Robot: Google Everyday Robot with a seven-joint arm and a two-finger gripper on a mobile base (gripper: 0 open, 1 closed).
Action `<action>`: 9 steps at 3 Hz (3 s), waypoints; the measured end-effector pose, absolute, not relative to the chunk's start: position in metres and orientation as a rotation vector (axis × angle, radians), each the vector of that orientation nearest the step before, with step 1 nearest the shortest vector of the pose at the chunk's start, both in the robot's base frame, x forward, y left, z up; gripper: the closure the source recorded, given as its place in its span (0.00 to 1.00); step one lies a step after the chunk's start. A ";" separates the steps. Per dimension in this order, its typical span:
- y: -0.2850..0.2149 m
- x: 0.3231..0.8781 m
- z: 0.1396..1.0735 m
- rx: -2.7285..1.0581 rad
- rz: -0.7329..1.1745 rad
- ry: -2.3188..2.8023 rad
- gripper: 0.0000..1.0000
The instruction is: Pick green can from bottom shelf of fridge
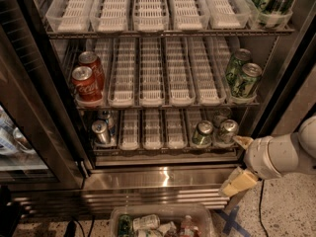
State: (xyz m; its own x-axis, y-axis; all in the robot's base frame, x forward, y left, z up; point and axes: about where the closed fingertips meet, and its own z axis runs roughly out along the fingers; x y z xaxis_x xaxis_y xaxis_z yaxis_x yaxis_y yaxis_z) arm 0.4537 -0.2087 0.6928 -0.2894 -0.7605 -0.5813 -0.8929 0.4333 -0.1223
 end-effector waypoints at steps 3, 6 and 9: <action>-0.201 0.456 0.645 -1.354 0.350 2.069 0.00; -0.210 0.484 0.615 -1.228 0.226 2.062 0.12; -0.211 0.484 0.614 -1.195 0.227 2.061 0.00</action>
Offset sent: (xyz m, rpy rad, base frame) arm 0.0002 0.0108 -0.0545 0.0752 -0.0278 0.0396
